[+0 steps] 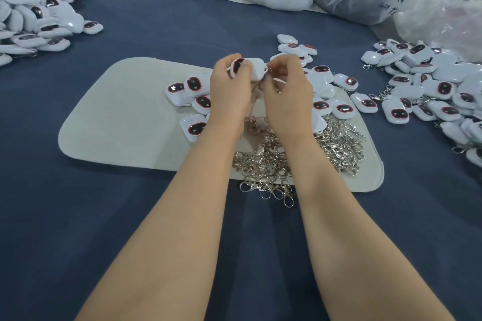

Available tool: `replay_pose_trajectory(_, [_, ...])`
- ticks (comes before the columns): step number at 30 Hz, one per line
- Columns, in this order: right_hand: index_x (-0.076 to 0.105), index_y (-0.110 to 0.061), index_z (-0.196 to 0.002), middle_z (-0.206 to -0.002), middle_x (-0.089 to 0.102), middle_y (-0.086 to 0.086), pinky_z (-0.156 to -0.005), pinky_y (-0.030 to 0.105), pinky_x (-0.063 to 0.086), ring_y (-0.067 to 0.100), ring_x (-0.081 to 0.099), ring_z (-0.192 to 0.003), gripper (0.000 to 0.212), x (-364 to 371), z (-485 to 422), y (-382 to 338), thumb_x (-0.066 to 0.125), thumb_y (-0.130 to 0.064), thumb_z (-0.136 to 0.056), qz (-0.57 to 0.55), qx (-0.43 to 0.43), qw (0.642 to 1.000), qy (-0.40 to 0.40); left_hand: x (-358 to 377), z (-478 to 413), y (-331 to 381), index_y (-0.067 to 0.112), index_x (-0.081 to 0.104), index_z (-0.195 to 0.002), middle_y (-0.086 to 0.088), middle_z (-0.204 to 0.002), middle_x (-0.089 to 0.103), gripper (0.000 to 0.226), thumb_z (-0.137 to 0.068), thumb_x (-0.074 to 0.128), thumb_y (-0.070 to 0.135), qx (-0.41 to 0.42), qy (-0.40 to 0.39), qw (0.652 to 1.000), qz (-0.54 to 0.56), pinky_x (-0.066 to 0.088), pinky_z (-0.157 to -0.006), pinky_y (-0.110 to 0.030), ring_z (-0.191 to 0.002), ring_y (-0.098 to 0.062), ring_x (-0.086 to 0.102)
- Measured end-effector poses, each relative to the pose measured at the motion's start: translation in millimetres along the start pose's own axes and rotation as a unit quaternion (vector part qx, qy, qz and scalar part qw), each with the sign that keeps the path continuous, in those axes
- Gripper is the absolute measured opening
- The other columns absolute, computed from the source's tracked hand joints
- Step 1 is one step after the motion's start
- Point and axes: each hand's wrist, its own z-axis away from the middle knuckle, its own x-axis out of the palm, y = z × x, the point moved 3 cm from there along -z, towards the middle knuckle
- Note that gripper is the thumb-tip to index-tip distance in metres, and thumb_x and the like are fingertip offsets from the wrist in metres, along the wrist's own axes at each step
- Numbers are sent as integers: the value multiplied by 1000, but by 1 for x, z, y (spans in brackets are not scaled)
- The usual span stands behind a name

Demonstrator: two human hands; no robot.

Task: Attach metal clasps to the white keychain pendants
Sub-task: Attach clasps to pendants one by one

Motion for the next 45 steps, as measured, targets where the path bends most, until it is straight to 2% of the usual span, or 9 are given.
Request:
replay_pose_trajectory(4, [52, -17, -92, -82, 57, -11, -73, 12, 44, -3, 54, -75, 16, -5, -1, -1, 53, -2, -89, -32, 8, 999, 39, 2, 2, 1, 17, 50, -112, -6, -119, 57, 17, -95, 52, 17, 6, -12, 1000, -19, 49, -98, -41, -111, -24, 61])
replay_pose_trajectory(10, [63, -6, -97, -87, 63, -3, -78, 15, 46, 11, 60, -83, 11, -5, 0, -2, 55, -2, -90, -9, -11, 998, 55, 0, 3, -1, 12, 43, -113, -2, -92, 60, 21, -96, 54, 16, -8, 4, 1000, 26, 54, -57, -16, -53, -4, 64])
replay_pose_trajectory(15, [65, -7, -92, -83, 63, -2, -75, 16, 43, 13, 58, -79, 12, -4, -2, 0, 54, -3, -89, 47, -27, 998, 44, -2, 4, 2, 9, 48, -114, -11, -106, 60, 21, -94, 55, 12, 24, 18, 1000, -8, 56, -65, -21, -82, -23, 66])
replay_pose_trajectory(19, [65, -8, -89, -81, 62, -1, -70, 12, 39, 12, 55, -76, 13, -3, -1, 4, 53, -3, -88, 54, -28, 998, 34, -2, 5, 7, 11, 49, -116, -3, -108, 58, 23, -94, 54, 14, 85, 21, 993, -77, 52, -90, -45, -101, -27, 62])
replay_pose_trajectory(26, [56, -20, -92, -81, 57, -14, -70, 5, 40, -6, 53, -76, 17, -1, -1, 2, 53, -3, -88, -9, 16, 1000, 19, 0, 7, 6, 17, 46, -112, -5, -112, 58, 20, -94, 54, 13, 84, -5, 994, -63, 54, -89, -41, -100, -24, 63])
replay_pose_trajectory(31, [57, -16, -89, -81, 57, -16, -75, 10, 45, -4, 54, -79, 10, -2, -2, 3, 56, -7, -90, -42, 38, 998, 23, -1, 5, 2, 8, 50, -107, -9, -89, 64, 17, -93, 57, 13, -9, 7, 998, 60, 56, -62, -21, -58, -10, 66])
replay_pose_trajectory(36, [56, -15, -94, -80, 56, -16, -72, 6, 41, -7, 54, -73, 10, -4, -2, 0, 56, -5, -90, -42, 21, 997, 68, -1, 4, 0, -8, 52, -117, -6, -70, 63, 33, -93, 59, 14, -37, 10, 997, 62, 52, -53, -16, -46, -5, 61])
replay_pose_trajectory(41, [62, -6, -93, -82, 60, -4, -74, 14, 44, 8, 56, -76, 9, -5, -1, 1, 55, -3, -89, 2, 0, 998, 66, -2, 8, 4, 6, 51, -111, -8, -85, 63, 21, -92, 59, 12, -3, 11, 999, 41, 53, -55, -18, -50, -6, 62])
replay_pose_trajectory(45, [63, -6, -90, -80, 61, -2, -71, 18, 41, 13, 55, -76, 10, -4, -2, 3, 53, -4, -89, 49, -14, 998, 45, -3, 10, 8, 22, 52, -110, -1, -98, 63, 20, -92, 58, 14, 78, 2, 996, -49, 56, -79, -37, -79, -20, 62])
